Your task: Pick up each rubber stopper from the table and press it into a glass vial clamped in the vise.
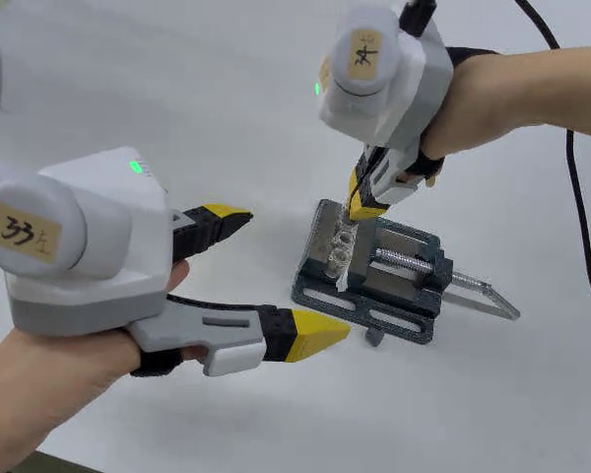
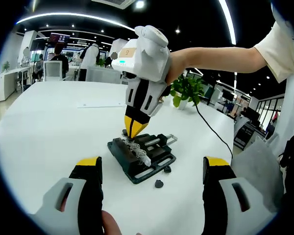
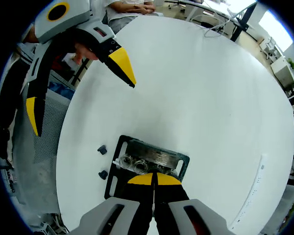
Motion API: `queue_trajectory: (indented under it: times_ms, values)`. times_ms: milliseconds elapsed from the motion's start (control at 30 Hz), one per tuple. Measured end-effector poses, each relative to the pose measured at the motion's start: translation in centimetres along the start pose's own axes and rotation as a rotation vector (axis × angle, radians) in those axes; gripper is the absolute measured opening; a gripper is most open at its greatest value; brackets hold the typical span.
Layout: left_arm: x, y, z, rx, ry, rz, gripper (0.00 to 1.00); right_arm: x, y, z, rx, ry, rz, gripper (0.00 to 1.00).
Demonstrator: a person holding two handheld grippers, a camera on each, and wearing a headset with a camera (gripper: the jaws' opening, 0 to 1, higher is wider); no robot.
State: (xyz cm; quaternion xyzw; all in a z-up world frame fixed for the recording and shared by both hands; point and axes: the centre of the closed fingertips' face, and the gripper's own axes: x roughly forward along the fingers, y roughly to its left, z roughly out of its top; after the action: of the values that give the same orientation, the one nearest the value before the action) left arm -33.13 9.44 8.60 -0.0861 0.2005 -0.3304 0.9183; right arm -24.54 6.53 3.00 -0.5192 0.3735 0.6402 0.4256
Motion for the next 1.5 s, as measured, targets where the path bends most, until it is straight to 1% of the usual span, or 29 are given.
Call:
queue_trajectory:
  times_ms: [33,67,133,200,333,400,467,500,567,600,633,800,867,900,1167,1300,1400,1433,1500]
  values:
    - [-0.1,0.0,0.1,0.0,-0.001,-0.001,0.83,0.1,-0.2,0.0,-0.005,0.016,-0.003,0.0]
    - [-0.1,0.0,0.1,-0.001,-0.002,0.0,0.83,0.2,-0.2,0.1,-0.025,0.033,-0.021,0.0]
    - [-0.2,0.0,0.3,0.004,-0.002,0.003,0.83,0.2,0.2,0.2,-0.056,0.074,-0.034,0.0]
    - [-0.4,-0.1,0.7,0.009,-0.005,0.006,0.83,0.3,0.3,0.3,-0.028,0.085,-0.022,0.0]
    - [-0.8,-0.4,1.5,0.02,-0.019,0.015,0.83,0.1,0.2,0.1,-0.052,0.095,-0.032,0.0]
    - [-0.9,-0.5,1.7,0.019,-0.023,0.015,0.83,0.1,0.0,0.2,-0.03,0.101,-0.028,0.0]
    - [-0.9,-0.6,1.8,0.019,-0.023,0.013,0.83,0.1,0.0,0.2,-0.067,0.127,-0.053,0.0]
    - [-0.9,-0.7,2.0,0.025,-0.024,0.014,0.83,0.0,0.4,0.2,-0.081,0.137,-0.063,0.0]
    - [-0.9,-1.0,2.1,0.022,-0.027,0.01,0.83,0.0,0.3,0.1,-0.086,0.143,-0.066,0.0]
    - [-0.8,-1.1,2.2,0.023,-0.028,0.008,0.83,0.0,0.2,0.1,-0.087,0.141,-0.064,0.0]
    - [-0.7,-1.3,2.3,0.028,-0.025,0.009,0.83,-0.1,0.0,0.0,-0.073,0.133,-0.062,0.0]
    - [-0.9,-1.6,2.5,0.038,-0.027,0.009,0.83,-0.2,-0.1,0.0,-0.082,0.094,-0.056,0.0]
    - [-1.0,-1.8,2.6,0.039,-0.027,0.008,0.83,-0.4,0.2,0.0,-0.074,0.079,-0.055,0.0]
    - [-1.1,-1.9,2.6,0.041,-0.025,0.008,0.83,-0.4,0.0,-0.1,-0.066,0.071,-0.052,0.0]
    - [-1.5,-2.1,2.1,0.042,-0.014,0.01,0.83,-0.2,-0.2,0.2,-0.049,0.047,-0.051,0.0]
    - [-1.6,-2.2,2.2,0.043,-0.014,0.01,0.83,-0.2,-0.3,0.2,-0.045,0.034,-0.053,0.0]
    - [-1.7,-2.1,2.1,0.043,-0.013,0.011,0.83,-0.2,-0.1,-0.1,-0.042,0.031,-0.05,0.0]
    - [-1.7,-2.1,2.1,0.043,-0.013,0.011,0.83,-0.2,-0.1,-0.2,-0.046,0.029,-0.048,0.01]
    - [-1.7,-2.1,1.9,0.046,-0.009,0.01,0.83,-0.3,0.1,-0.5,-0.048,0.016,-0.059,0.08]
